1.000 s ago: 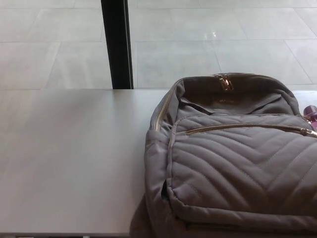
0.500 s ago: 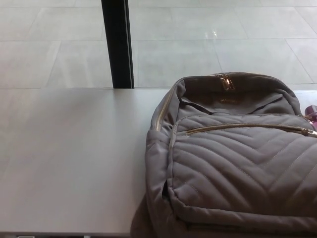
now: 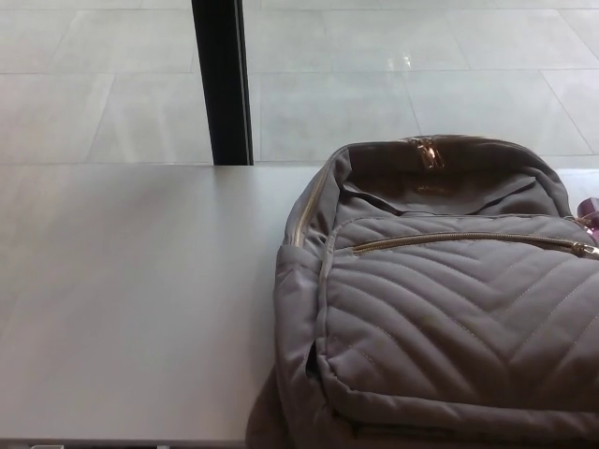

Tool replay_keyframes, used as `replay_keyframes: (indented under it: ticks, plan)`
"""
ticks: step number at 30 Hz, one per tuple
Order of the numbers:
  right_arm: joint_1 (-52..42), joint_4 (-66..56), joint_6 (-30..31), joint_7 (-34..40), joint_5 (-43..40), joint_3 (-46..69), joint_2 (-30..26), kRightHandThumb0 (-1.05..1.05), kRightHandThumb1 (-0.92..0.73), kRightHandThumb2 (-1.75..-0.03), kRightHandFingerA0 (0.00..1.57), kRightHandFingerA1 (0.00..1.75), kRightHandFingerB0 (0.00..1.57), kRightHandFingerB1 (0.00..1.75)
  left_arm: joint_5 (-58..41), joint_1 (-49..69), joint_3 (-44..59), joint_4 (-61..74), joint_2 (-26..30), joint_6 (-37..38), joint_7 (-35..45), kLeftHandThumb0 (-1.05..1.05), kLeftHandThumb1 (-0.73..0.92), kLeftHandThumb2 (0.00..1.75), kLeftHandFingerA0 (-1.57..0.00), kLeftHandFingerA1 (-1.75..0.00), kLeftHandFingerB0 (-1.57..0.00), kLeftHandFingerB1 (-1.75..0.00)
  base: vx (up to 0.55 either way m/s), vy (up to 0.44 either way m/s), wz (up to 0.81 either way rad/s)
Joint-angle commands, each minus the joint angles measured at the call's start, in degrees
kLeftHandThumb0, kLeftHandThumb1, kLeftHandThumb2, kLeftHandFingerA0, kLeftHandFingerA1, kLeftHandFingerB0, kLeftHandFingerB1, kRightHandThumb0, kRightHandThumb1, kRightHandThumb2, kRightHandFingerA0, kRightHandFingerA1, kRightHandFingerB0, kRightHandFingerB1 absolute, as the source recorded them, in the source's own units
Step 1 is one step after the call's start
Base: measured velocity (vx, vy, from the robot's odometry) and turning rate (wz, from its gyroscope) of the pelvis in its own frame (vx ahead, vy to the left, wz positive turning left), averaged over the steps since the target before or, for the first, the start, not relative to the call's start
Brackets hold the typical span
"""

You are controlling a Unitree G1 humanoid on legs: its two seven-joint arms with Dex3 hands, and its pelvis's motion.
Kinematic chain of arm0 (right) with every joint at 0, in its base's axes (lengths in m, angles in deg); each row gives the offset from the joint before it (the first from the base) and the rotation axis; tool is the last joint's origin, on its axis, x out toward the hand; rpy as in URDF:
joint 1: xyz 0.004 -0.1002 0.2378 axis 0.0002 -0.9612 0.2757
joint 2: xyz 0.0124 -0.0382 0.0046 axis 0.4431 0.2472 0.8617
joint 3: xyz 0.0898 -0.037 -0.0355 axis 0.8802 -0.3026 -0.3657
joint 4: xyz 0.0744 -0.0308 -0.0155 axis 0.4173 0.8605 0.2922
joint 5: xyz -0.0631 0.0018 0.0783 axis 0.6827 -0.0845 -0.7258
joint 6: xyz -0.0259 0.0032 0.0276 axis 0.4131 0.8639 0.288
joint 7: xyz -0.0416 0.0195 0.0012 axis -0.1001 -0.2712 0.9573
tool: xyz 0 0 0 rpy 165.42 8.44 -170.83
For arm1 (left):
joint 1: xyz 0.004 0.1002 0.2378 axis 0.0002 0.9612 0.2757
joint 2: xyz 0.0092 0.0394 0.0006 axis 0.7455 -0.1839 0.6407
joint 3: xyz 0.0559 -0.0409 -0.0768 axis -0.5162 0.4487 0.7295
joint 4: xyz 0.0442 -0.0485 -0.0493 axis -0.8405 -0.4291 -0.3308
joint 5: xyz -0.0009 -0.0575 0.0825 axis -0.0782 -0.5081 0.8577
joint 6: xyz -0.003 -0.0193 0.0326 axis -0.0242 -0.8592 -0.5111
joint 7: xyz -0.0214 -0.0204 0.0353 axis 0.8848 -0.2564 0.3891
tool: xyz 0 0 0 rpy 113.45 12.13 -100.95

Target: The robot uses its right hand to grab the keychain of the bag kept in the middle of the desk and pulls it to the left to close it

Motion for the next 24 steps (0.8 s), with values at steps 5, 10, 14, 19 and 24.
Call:
replay_keyframes:
  ticks: [5, 10, 14, 19, 24]
  plan:
    - [2.22, -2.71, 6.94, -2.24, 5.61, -9.49, -2.8, -0.71, -0.52, -0.88, 0.39, 0.59, 0.15, 0.43, -0.15, 0.06, -0.94, -0.8, 0.8, 3.24, 0.4, -0.75, 0.68, 0.6, -0.49, -0.67, -0.33, -0.43, 0.0, 0.0, 0.0]
    - [3.37, -0.21, 8.27, -1.85, 9.74, -11.92, -5.43, -0.64, -0.64, -0.59, 0.52, 0.57, 0.29, 0.32, -0.27, 0.27, -1.37, -0.75, 1.0, 3.43, 0.67, -0.74, 0.51, 0.94, -0.45, -0.69, -0.28, -0.54, 0.0, 0.0, 0.0]
    - [3.22, -0.5, 9.69, -1.52, 10.82, -11.81, -6.28, -0.56, -0.63, -0.59, 0.54, 0.6, 0.3, 0.35, -0.19, 0.32, -1.55, -0.71, 1.01, 3.65, 0.68, -0.74, 0.69, 0.61, -0.47, -0.67, -0.3, -0.43, 0.0, 0.0, 0.0]
    - [2.84, -1.34, 11.42, -0.53, 13.17, -11.16, -6.24, -0.51, -0.51, -0.83, 0.5, 0.66, 0.29, 0.48, -0.23, 0.97, -1.56, -0.75, 1.09, 3.94, 0.27, -0.75, 0.52, 0.95, -0.45, -0.68, -0.25, -0.53, 0.0, 0.0, 0.0]
    - [1.09, -2.43, 8.85, -1.24, 15.25, -8.79, -8.31, -0.5, -0.55, -0.85, 0.51, 0.62, 0.39, 0.52, 0.04, 0.34, -1.98, -1.36, 1.2, 3.24, 0.0, -0.75, 0.52, 0.95, -0.48, -0.7, -0.28, -0.55, 0.0, 0.0, 0.0]
